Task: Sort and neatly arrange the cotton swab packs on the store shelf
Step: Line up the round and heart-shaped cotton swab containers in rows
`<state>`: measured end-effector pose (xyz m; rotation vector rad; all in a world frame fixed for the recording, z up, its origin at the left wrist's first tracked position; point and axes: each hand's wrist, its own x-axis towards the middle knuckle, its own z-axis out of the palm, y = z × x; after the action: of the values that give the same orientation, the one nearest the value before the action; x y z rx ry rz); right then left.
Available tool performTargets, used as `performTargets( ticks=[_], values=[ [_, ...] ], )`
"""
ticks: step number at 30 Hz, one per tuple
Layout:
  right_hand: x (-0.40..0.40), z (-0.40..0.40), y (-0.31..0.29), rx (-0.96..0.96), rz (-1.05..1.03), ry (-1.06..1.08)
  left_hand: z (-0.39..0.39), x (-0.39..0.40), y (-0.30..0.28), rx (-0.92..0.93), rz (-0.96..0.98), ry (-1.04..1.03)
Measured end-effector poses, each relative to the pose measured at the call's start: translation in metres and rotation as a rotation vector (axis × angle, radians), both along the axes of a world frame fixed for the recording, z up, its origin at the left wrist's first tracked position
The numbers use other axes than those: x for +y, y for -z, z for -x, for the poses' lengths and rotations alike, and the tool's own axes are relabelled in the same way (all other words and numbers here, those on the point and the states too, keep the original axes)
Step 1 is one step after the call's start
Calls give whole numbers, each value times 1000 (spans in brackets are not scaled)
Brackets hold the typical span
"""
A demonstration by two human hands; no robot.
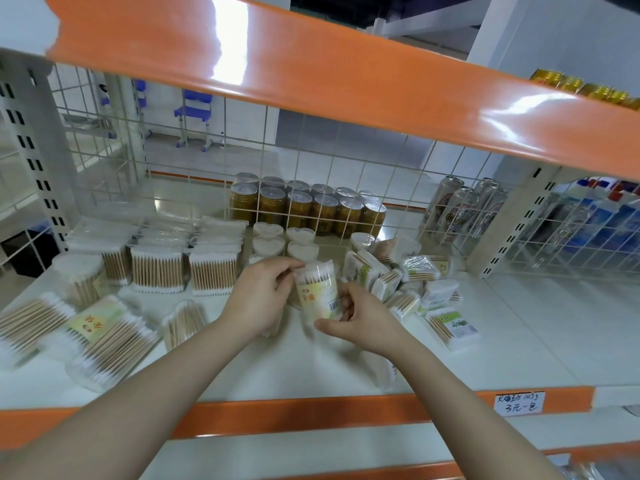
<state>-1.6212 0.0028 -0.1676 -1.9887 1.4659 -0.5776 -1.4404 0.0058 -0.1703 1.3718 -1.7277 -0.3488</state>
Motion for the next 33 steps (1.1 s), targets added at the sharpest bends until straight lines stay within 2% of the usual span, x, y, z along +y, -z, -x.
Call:
performTargets(
  ticks=[12,16,20,33],
  values=[
    [-6,-2,6,-33,12,16,-4,0,0,60,33,51],
    [-8,-3,9,-40,36,26,-5,3,3,20,65,97],
    [-10,-5,15,68,50,16,-11,5,8,-26,100,99],
    [-5,-8,27,356,83,-4,-35,16,22,-73,7,4]
  ],
)
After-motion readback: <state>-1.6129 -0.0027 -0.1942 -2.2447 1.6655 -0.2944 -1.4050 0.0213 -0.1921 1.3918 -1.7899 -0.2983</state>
